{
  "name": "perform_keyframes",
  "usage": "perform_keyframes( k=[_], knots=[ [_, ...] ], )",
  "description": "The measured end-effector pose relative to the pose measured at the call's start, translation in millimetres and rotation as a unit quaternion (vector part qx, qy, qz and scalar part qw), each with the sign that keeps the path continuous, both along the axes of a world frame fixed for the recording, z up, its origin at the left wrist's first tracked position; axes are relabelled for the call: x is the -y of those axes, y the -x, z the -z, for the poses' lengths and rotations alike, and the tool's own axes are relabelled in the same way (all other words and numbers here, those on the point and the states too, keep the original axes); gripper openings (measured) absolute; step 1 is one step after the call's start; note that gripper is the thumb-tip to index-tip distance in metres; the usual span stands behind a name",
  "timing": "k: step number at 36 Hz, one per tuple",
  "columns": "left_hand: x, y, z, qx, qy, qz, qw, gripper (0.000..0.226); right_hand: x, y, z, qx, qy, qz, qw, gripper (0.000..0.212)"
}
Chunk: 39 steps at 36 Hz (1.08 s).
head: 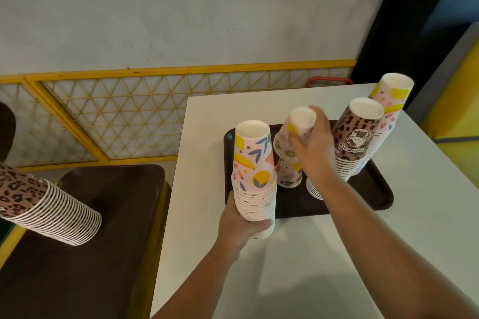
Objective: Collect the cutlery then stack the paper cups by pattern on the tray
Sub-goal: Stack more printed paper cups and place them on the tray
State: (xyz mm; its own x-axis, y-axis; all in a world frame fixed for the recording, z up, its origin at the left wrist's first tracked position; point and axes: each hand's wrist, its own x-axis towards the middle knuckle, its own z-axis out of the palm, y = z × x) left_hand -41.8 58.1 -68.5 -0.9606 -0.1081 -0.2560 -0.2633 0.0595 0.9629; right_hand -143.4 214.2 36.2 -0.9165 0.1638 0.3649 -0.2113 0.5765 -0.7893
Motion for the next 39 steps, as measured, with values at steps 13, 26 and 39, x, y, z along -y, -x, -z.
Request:
perform_keyframes(
  k=[13, 26, 39],
  knots=[
    [-1.7, -1.4, 2.5, 0.004, -0.015, 0.008, 1.000, 0.094, -3.6, -0.6, 64.5, 0.175, -0.084, -0.020, 0.981, 0.073],
    [-10.8, -3.7, 4.6, 0.001, 0.012, 0.012, 1.000, 0.096, 4.7, -48.1, -6.8, 0.062, 0.064, -0.155, 0.984, 0.062],
    [-20.1, -8.0, 4.4, 0.005, 0.019, 0.032, 0.999, 0.101, 8.7, -60.3, -28.2, 0.023, 0.046, -0.184, 0.981, 0.041]
  ],
)
